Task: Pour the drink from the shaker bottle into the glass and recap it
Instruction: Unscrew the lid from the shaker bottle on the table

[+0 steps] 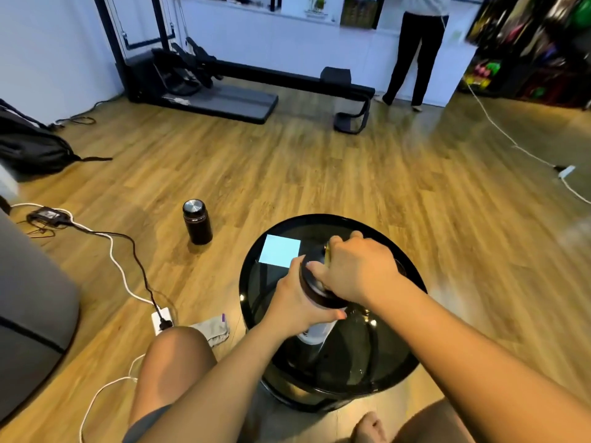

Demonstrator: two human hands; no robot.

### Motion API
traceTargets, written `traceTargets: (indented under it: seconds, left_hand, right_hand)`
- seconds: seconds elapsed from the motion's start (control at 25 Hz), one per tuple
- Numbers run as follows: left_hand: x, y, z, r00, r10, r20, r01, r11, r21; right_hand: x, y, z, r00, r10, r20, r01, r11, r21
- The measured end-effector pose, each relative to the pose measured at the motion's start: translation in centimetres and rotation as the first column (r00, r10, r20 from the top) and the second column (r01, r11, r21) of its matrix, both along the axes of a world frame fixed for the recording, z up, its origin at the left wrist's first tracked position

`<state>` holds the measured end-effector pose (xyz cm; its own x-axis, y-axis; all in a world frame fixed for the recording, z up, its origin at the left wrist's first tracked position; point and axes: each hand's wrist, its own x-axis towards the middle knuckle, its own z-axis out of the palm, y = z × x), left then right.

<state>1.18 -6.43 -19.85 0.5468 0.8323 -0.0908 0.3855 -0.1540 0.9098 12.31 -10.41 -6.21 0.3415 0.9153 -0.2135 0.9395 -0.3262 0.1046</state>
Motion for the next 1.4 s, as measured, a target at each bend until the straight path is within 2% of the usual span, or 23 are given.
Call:
traceTargets:
  seconds: [0.12,0.24,0.32,0.36,0.4,0.48,0.52,0.56,0.64,0.72,0.8,0.84,0.88,0.92,0.96,1.0,1.04,1.08,1.24,1.32,1.4]
  left_hand:
    - [-0.1,0.1,0.4,1.0,-0.014,0.015,0.014,1.0,0.007]
    - [0.0,0.1,0.0,0.998,-0.006,0.062,0.005,1.0,0.013]
    - [0.0,0.0,-0.3,0.997,-0.011,0.082,0.009,1.0,0.025]
    - [0.0,0.0,-0.3,0.997,-0.015,0.08,0.013,1.0,0.027]
    - [0.0,0.0,-0.2,0.998,-0.009,0.066,0.007,1.0,0.028]
    - [0.0,0.0,-0.1,0.999,0.003,0.051,-0.005,0.999,0.037]
    - [0.1,0.1,-0.3,0.999,0.002,0.036,-0.004,0.999,0.047]
    - [0.2,0.2,-0.4,0.999,-0.01,0.03,0.009,0.999,0.047]
    - [0.4,0.2,-1.0,1.0,-0.002,-0.021,0.004,0.997,0.074]
    - [0.5,0.3,-1.9,0.999,-0.008,-0.033,0.011,0.997,0.08]
    - [0.4,0.2,-1.8,1.0,-0.011,0.007,0.011,0.997,0.071]
    - [0.3,0.2,-1.6,1.0,-0.013,0.008,0.012,0.998,0.063]
    - [0.1,0.2,-1.1,0.999,-0.023,0.024,0.022,0.998,0.056]
    - [0.0,0.1,-0.7,0.999,-0.022,0.038,0.02,0.998,0.051]
    - [0.0,0.1,-0.2,0.999,-0.015,0.044,0.013,0.999,0.033]
    - [-0.1,0.1,-0.2,0.999,0.0,0.034,-0.001,1.0,0.024]
    - [-0.1,0.1,-0.3,1.0,0.005,0.022,-0.005,1.0,0.019]
    - [-0.1,0.1,-0.2,1.0,0.01,0.015,-0.011,1.0,0.008]
    - [0.2,0.3,-0.4,1.0,-0.014,-0.024,0.015,1.0,0.027]
    - [0.3,0.5,-1.6,0.999,0.015,-0.036,-0.013,0.999,0.041]
    - [0.4,0.4,-2.3,0.998,0.047,-0.038,-0.047,0.999,0.002]
  right_hand:
    - [1.3,0.1,0.5,0.97,0.22,-0.103,-0.223,0.975,-0.021]
    - [1.6,-0.2,0.5,0.837,0.415,-0.357,-0.417,0.906,0.075]
    - [1.8,-0.1,0.6,0.716,0.469,-0.517,-0.421,0.881,0.217]
    - [2.2,0.2,0.5,0.708,0.466,-0.53,-0.372,0.885,0.28]
    - [2.6,0.5,0.2,0.759,0.446,-0.474,-0.33,0.891,0.311]
    - [2.7,0.7,-0.4,0.921,0.371,-0.123,-0.344,0.919,0.194]
    - [2.3,0.5,-1.1,0.931,0.364,-0.019,-0.358,0.922,0.146]
    - [1.7,0.4,-1.7,0.923,0.384,-0.009,-0.38,0.915,0.139]
    - [0.4,-0.3,-2.4,0.855,0.505,-0.115,-0.477,0.854,0.208]
    - [-0.9,-1.3,-2.6,0.744,0.624,-0.239,-0.579,0.781,0.235]
    - [-1.0,-1.9,-2.1,0.68,0.622,-0.389,-0.533,0.783,0.32]
    - [-0.7,-1.7,-1.8,0.701,0.605,-0.377,-0.445,0.785,0.43]
    - [-0.1,-1.3,-1.6,0.781,0.551,-0.295,-0.354,0.779,0.518]
    - [0.7,-0.7,-1.4,0.879,0.437,-0.192,-0.286,0.805,0.52]
    - [1.3,0.0,-1.2,0.952,0.282,-0.116,-0.211,0.884,0.418]
    - [1.6,0.4,-1.4,0.983,0.166,-0.081,-0.137,0.948,0.288]
    - [1.5,0.5,-2.0,0.991,0.108,-0.084,-0.091,0.978,0.185]
    - [1.3,0.4,-2.7,0.989,0.107,-0.102,-0.092,0.985,0.147]
    - [0.9,0.4,-2.3,0.923,0.335,-0.187,-0.297,0.933,0.205]
    - [-0.3,0.0,-1.7,0.845,0.483,-0.228,-0.444,0.873,0.202]
    - [-1.5,-1.0,-0.8,0.741,0.574,-0.348,-0.535,0.818,0.21]
